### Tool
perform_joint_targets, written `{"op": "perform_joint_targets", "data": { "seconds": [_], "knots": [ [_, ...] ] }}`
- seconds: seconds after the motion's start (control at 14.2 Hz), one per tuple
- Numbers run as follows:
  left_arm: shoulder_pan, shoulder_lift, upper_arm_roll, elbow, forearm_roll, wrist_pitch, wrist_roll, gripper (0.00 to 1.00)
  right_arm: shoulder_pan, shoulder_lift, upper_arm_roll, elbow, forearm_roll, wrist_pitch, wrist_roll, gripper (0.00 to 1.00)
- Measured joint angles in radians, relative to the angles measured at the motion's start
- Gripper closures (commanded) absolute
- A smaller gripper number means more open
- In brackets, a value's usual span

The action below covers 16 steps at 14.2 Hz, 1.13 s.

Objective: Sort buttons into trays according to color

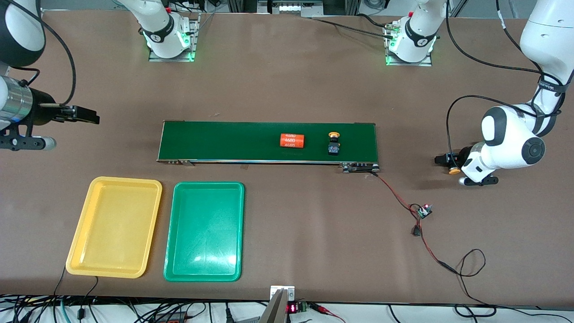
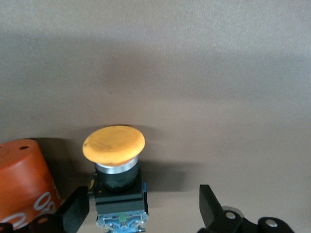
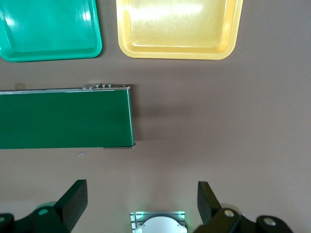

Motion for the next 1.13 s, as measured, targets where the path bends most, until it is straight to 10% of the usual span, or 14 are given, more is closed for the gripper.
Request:
{"op": "perform_joint_targets", "data": {
  "seconds": [0.35,0.78,1.13],
  "knots": [
    [0.005,-0.002,0.001,-0.012,0.000,0.000,0.024,1.00,0.005,-0.004,0.006,-0.001,0.015,-0.028,-0.002,0.00],
    [0.002,-0.032,0.000,-0.013,0.002,-0.024,0.034,1.00,0.007,-0.087,0.008,-0.079,0.042,-0.030,-0.023,0.00],
    [-0.097,-0.138,-0.019,-0.013,0.003,-0.110,0.057,1.00,0.009,-0.305,0.018,-0.405,0.119,0.206,-0.033,0.00]
  ]
}}
